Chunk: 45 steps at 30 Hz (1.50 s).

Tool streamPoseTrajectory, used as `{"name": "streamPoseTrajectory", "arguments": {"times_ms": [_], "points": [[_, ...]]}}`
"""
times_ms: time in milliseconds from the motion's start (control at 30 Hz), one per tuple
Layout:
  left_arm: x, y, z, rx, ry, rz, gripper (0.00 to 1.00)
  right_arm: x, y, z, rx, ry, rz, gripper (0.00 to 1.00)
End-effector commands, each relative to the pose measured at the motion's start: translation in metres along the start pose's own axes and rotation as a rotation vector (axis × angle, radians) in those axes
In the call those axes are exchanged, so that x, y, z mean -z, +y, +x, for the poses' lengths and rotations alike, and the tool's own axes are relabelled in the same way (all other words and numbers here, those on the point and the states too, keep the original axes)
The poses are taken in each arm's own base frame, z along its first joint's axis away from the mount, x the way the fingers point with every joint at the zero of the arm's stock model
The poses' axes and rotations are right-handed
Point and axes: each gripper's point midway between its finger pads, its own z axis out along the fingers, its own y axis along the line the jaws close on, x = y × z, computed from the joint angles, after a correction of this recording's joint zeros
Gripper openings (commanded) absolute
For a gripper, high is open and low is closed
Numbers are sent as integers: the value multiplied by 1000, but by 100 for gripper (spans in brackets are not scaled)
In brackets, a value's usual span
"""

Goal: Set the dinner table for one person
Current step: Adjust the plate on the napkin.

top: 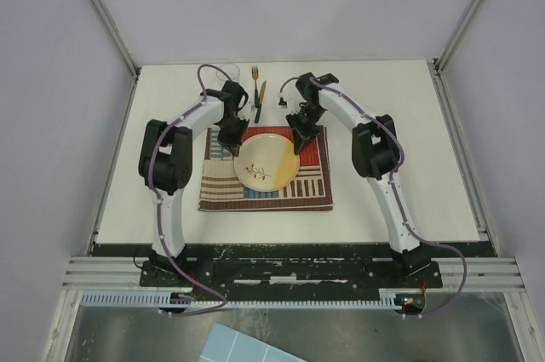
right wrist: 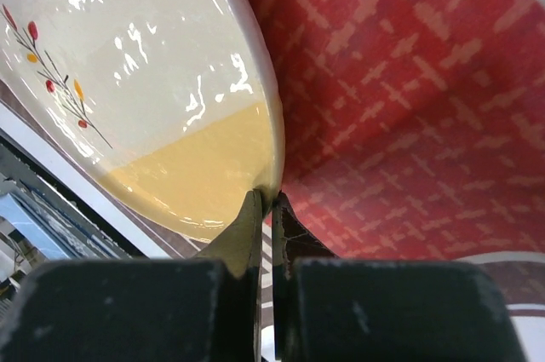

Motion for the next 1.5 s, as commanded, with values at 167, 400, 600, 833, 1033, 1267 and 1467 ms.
{"name": "streamPoseTrajectory", "arguments": {"times_ms": [167, 400, 600, 833, 1033, 1267, 1467], "points": [[-1, -24, -47, -62, -68, 61, 3, 32, 99, -2, 163, -63, -158, 2], [1, -27, -63, -75, -91, 57, 3, 15, 116, 9, 169, -1, -191, 2], [-3, -28, -66, -79, -90, 59, 3, -2, 119, 22, 165, 44, -199, 2], [-2, -32, -72, -94, -96, 58, 3, -5, 118, 31, 161, 55, -187, 2], [15, -24, -72, -109, -122, 9, 7, 4, 109, 25, 193, 24, -99, 25], [53, 3, -69, -155, -218, -154, 31, 32, 105, 9, 223, -83, -8, 31], [80, 21, -65, -134, -258, -221, 66, 59, 87, 1, 202, -149, 52, 35]]}}
